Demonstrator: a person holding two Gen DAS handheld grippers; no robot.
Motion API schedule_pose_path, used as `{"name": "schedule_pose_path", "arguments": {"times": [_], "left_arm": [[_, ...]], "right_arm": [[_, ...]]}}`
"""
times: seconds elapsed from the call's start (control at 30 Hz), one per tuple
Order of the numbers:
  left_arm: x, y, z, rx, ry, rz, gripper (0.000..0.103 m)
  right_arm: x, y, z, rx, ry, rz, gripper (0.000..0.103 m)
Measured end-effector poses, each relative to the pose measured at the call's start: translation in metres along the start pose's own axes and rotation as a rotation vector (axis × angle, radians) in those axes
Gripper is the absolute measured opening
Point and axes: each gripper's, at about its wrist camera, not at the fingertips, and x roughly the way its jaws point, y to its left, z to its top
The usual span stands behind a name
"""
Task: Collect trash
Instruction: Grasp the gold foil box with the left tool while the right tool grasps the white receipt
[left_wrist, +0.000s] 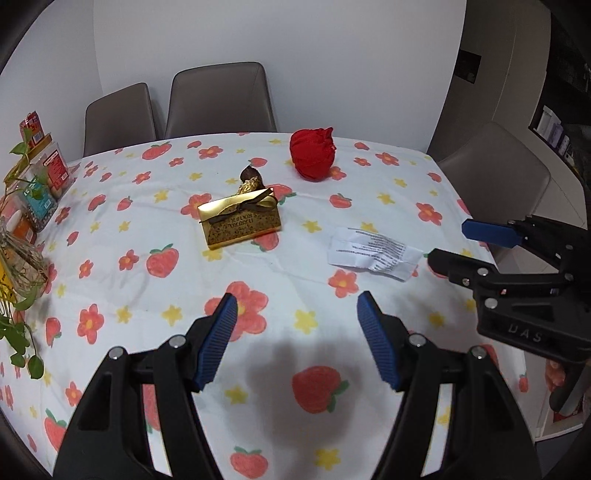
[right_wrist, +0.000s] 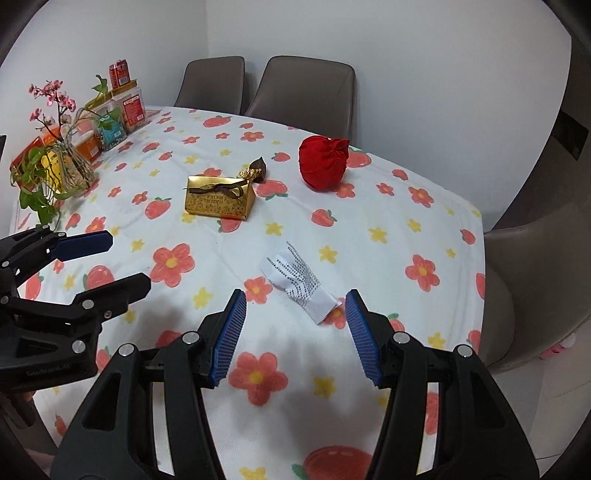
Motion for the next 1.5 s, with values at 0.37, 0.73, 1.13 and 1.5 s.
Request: {"name": "schedule_pose_path", "arguments": {"times": [0.37, 0.73, 1.13, 1.5], "left_arm": [[0.053, 0.04, 0.017, -0.041, 0.066, 0.026, 0.068], [0.089, 0.05, 0.051, 0.008, 0.034, 0.029, 0.068], [0.126, 0.03, 0.078, 0.113, -0.021, 0.058, 0.06], [0.133, 0.042, 0.086, 0.095, -0.055, 0.097, 0.001]], "right_arm": [[0.08, -0.002, 0.003, -0.049, 0.14, 0.039, 0.047], [0.099, -0.002, 0.027, 0.015, 0.112, 0.074, 0.008], [0.103, -0.005, 0.042, 0.057, 0.101, 0.086, 0.008], [0.103, -0.004, 0.049, 0.064, 0.094, 0.096, 0.008]]}}
